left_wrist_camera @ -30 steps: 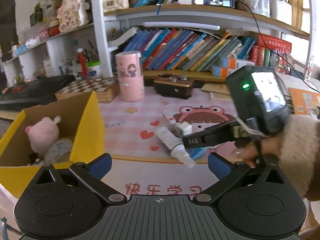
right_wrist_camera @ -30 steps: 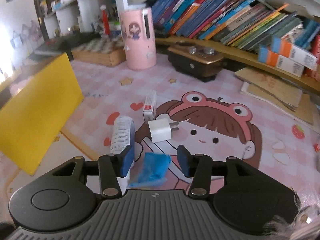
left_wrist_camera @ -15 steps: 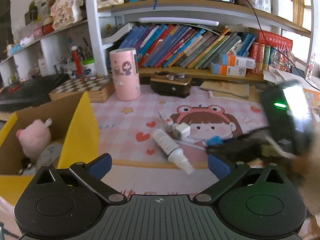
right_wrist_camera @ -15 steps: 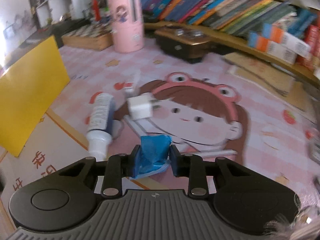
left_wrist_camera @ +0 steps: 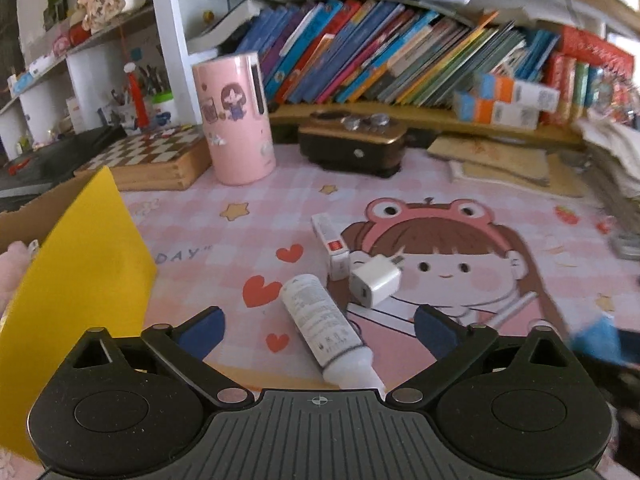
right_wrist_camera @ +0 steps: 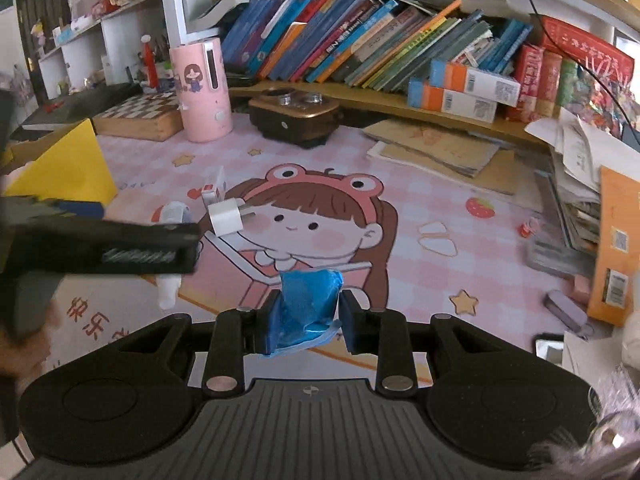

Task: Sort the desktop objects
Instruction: 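Grasp the white spray bottle with the left tool while the right tool holds the blue piece, then carry the spray bottle with the left tool while the right tool carries the blue piece to the yellow box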

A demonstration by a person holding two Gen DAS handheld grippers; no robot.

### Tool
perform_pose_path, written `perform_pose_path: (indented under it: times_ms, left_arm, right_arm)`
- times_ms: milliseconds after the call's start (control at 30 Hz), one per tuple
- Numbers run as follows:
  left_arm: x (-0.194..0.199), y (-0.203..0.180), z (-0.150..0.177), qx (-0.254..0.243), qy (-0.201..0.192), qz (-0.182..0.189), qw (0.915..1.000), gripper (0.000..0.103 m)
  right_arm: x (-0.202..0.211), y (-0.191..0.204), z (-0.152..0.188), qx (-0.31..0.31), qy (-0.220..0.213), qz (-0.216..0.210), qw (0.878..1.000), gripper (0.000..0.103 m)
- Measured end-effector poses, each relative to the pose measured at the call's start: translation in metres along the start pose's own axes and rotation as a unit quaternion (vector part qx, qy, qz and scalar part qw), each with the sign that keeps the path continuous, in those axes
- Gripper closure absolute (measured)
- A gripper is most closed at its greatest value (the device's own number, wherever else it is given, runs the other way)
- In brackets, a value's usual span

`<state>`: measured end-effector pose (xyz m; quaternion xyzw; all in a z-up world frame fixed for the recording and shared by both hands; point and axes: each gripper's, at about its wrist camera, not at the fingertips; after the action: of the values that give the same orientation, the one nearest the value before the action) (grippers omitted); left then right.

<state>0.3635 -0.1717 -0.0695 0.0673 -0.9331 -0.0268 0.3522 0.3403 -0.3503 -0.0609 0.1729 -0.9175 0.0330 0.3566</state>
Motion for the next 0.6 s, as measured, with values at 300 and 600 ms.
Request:
perform_pose_path:
  times_ms: [300,600]
  left_arm:
    - [-0.036,0.007,-0.004,0.058,0.059,-0.002,0.9965,0.054]
    - [-0.036,0.015,-0.001,0.071,0.066,0.027,0.9949,0.072]
  right_arm:
    - [0.005,-0.003,0.009,-0.001,0.007,-0.006,1.000,0.075]
    - [0.013,0.001,0.012,0.012,0.005,-0.015,1.000,0.075]
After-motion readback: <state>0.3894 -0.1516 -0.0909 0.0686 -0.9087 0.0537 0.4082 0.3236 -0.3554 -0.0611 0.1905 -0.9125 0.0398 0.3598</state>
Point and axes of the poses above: each gripper's, at about its wrist camera, not at the fingertips, and x roughly against the way its jaws point, y to its left, z to its underside, and after that the axes turned 1 degree about -y, right-handed
